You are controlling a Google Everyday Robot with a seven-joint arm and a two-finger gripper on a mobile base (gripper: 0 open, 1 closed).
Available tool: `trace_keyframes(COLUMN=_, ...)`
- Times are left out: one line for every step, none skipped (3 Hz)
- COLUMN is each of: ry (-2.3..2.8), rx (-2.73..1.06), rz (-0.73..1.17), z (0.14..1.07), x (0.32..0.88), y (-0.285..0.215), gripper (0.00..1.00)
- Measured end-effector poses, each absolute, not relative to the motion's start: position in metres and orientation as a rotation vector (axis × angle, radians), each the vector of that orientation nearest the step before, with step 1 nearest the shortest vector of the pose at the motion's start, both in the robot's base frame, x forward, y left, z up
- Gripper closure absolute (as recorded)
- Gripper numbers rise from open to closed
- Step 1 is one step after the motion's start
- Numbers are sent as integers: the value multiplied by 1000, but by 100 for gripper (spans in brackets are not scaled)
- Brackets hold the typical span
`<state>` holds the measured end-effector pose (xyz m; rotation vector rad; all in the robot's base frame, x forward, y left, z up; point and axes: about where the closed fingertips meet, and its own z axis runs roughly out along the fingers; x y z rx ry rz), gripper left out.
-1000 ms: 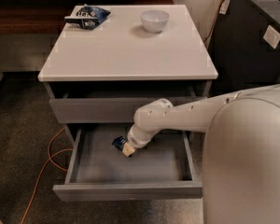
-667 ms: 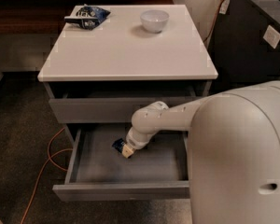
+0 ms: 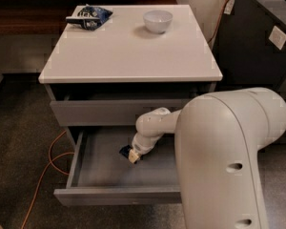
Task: Place rxbar blueberry into middle drawer
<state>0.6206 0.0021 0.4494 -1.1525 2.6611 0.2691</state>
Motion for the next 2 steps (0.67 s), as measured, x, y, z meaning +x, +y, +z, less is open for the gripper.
trace_keyframes(ry=2694, rx=-1151, rz=257, z=432, x=622, y=-3, gripper=85)
trace_keyframes(ry=2714, rx=-1178, rz=233, z=421, x=616, y=-2, gripper=54)
